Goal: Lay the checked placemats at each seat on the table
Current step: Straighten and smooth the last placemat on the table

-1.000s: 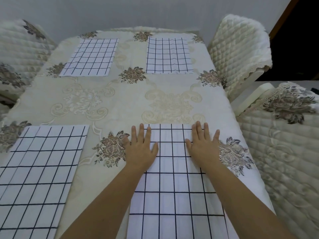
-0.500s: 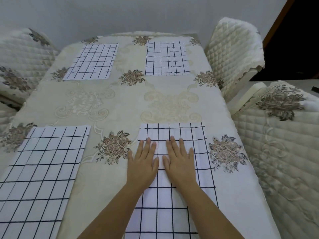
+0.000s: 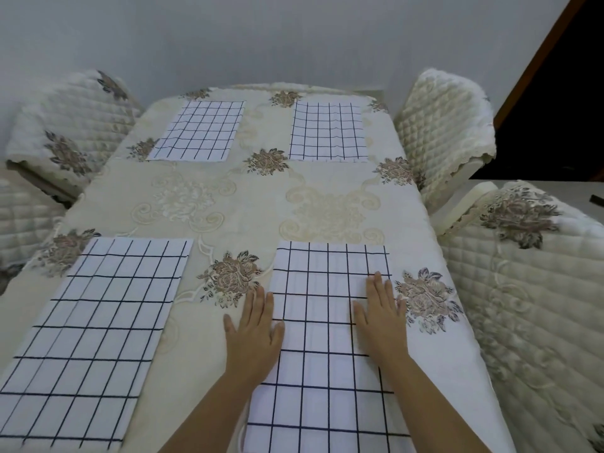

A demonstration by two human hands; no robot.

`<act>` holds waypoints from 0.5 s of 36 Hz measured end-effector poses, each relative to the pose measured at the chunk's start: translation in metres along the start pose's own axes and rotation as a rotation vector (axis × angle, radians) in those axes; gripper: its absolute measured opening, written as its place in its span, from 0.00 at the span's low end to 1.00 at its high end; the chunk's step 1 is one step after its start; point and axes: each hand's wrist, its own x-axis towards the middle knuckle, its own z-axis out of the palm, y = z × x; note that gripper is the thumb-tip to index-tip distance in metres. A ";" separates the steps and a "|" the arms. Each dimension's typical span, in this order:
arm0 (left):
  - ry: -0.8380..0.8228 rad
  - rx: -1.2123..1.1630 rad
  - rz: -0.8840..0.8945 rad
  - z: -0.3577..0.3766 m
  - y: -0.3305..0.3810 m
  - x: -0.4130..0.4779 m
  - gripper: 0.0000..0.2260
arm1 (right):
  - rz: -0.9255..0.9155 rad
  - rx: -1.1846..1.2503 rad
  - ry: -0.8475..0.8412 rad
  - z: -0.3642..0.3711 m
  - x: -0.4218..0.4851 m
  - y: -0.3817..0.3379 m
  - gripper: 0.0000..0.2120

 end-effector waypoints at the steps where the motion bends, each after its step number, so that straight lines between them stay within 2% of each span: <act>1: 0.012 0.001 0.005 0.001 -0.001 -0.004 0.25 | 0.025 0.069 0.027 -0.003 -0.004 -0.001 0.33; 3: 0.043 0.016 0.027 0.002 -0.003 -0.014 0.24 | 0.051 0.191 0.076 -0.006 -0.015 -0.001 0.29; 6: 0.049 0.027 0.045 0.003 -0.006 -0.025 0.25 | 0.021 0.280 0.091 -0.006 -0.033 0.003 0.30; 10: 0.057 0.022 0.036 0.003 -0.005 -0.035 0.25 | 0.005 0.141 -0.017 -0.006 -0.046 0.007 0.42; 11: 0.044 0.035 0.026 0.001 -0.004 -0.037 0.25 | 0.010 0.109 -0.032 -0.007 -0.048 0.006 0.42; 15: 0.022 0.113 -0.014 0.000 -0.001 -0.048 0.26 | 0.040 0.005 -0.118 -0.010 -0.058 -0.002 0.32; 18: 0.032 0.123 -0.006 0.000 -0.002 -0.061 0.27 | 0.050 -0.103 -0.171 -0.008 -0.068 -0.006 0.36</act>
